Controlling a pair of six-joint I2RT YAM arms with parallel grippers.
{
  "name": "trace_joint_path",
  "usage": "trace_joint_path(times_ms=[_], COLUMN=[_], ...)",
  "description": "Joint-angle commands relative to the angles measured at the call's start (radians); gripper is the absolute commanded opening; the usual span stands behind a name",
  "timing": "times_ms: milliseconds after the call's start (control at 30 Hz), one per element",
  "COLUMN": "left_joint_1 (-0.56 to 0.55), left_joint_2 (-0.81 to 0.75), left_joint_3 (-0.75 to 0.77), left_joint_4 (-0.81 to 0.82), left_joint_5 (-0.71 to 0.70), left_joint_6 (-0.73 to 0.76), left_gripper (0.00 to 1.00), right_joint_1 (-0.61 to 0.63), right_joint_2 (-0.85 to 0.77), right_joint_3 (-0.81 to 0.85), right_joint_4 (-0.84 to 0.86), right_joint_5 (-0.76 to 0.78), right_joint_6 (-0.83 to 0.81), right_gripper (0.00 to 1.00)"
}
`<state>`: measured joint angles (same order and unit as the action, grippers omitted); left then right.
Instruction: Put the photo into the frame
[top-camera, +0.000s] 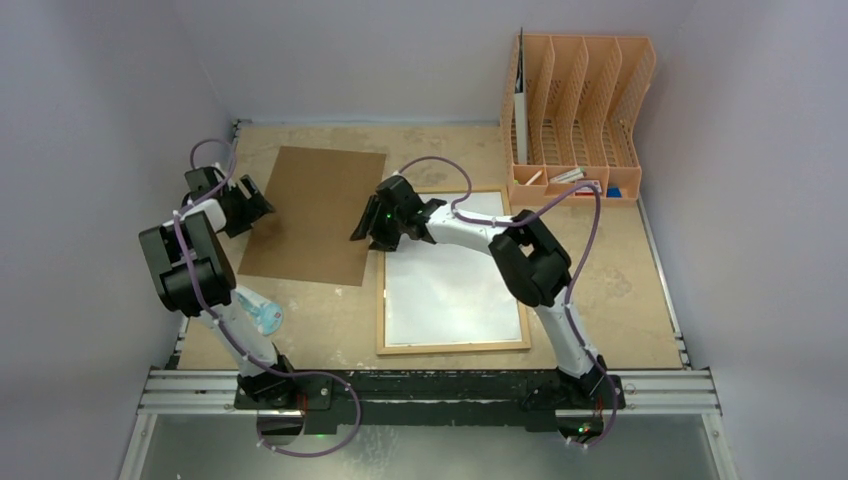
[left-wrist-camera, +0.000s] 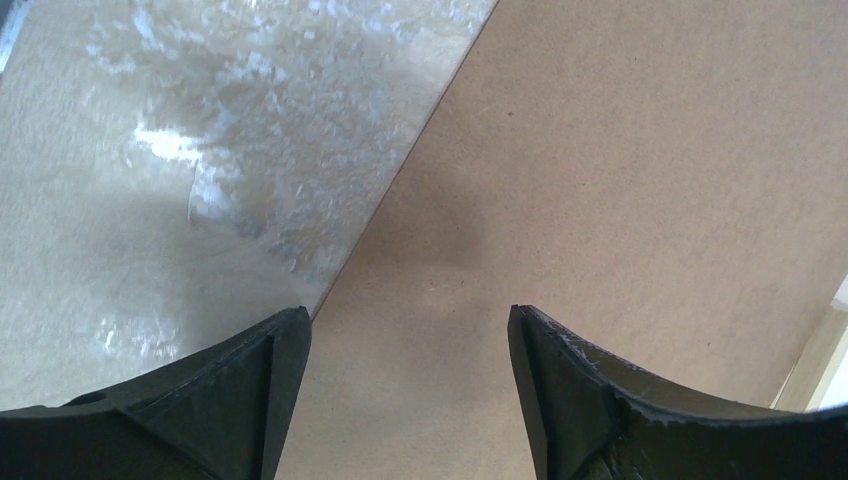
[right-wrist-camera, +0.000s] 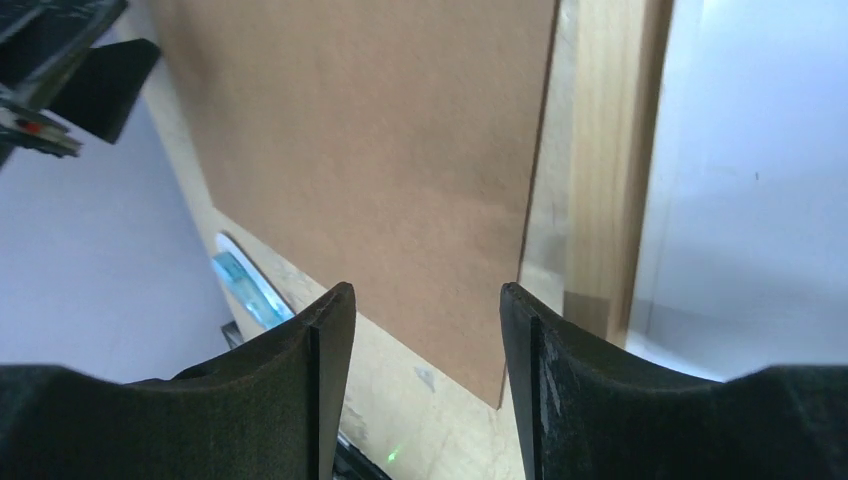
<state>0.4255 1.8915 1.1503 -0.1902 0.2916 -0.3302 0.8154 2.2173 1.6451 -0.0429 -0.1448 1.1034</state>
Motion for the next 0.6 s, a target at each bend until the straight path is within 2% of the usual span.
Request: trace_joint_path(times_ms=[0, 200, 400, 567], left_joint_1=[-0.018, -0.086, -0.166, -0.191], left_joint_2=[0.047, -0.04, -0.166, -0.204], left_joint_3=[-0.15, -0.27, -0.345, -0.361], left_joint_4=[-0.284, -0.288, -0.318, -0.317], left_joint_5=[-0.076, -0.135, -0.198, -0.208], left_joint_6=[-0.021, -0.125, -0.237, -0.278], left_gripper=[0.78, 0.76, 0.75, 0.75], right_joint_1=[0.011, 0.011, 0.011, 0.008], right_joint_2=[-0.017, -0.011, -0.026, -0.025], right_joint_3=[0.003, -0.018, -0.056, -0.071], right_joint_4=[-0.098, -0.168, -0.201, -0.25], right_joint_5=[0.046, 0.056, 0.139, 0.237], right_joint_6=[-0.002, -0.037, -0.097, -0.145], right_gripper=[0.59, 0.59, 0.61, 0.62])
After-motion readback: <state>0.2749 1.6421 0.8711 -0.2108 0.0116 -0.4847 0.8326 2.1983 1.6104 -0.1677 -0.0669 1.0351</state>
